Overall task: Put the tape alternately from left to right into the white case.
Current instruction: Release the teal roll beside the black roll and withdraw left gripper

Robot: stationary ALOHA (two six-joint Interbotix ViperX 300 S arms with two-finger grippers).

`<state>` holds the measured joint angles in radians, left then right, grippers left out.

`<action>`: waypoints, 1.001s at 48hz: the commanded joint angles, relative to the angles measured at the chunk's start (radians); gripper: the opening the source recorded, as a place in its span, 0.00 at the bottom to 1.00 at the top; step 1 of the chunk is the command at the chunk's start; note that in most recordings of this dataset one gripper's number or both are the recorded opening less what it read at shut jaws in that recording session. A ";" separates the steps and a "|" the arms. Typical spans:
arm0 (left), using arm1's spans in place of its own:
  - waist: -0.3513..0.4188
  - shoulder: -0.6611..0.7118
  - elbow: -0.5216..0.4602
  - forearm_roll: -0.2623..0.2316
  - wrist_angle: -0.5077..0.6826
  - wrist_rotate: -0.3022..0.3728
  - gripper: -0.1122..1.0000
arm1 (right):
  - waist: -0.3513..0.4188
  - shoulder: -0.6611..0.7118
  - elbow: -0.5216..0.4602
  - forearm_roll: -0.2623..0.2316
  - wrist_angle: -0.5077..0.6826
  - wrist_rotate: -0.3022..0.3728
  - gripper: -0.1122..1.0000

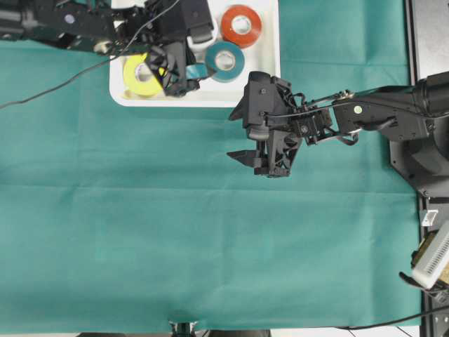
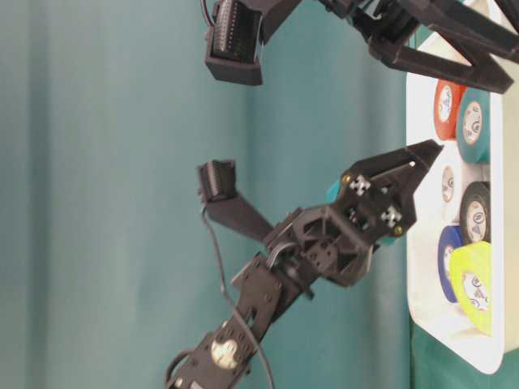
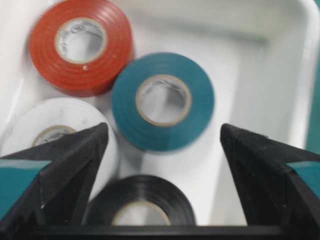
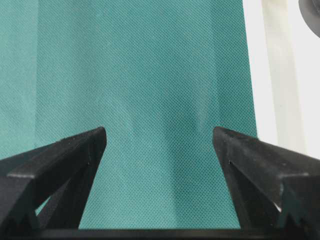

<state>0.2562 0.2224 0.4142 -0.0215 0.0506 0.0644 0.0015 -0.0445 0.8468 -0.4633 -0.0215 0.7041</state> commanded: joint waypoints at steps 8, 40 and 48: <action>-0.046 -0.118 0.077 0.000 -0.003 0.000 1.00 | 0.005 -0.011 -0.018 -0.002 -0.008 0.000 0.76; -0.255 -0.284 0.282 -0.002 -0.003 -0.005 1.00 | 0.003 -0.009 -0.023 -0.002 -0.009 0.000 0.76; -0.293 -0.295 0.311 -0.003 -0.003 -0.008 1.00 | 0.003 -0.011 -0.025 -0.002 -0.008 0.000 0.76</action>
<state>-0.0245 -0.0414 0.7271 -0.0215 0.0506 0.0598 0.0015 -0.0445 0.8422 -0.4633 -0.0215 0.7041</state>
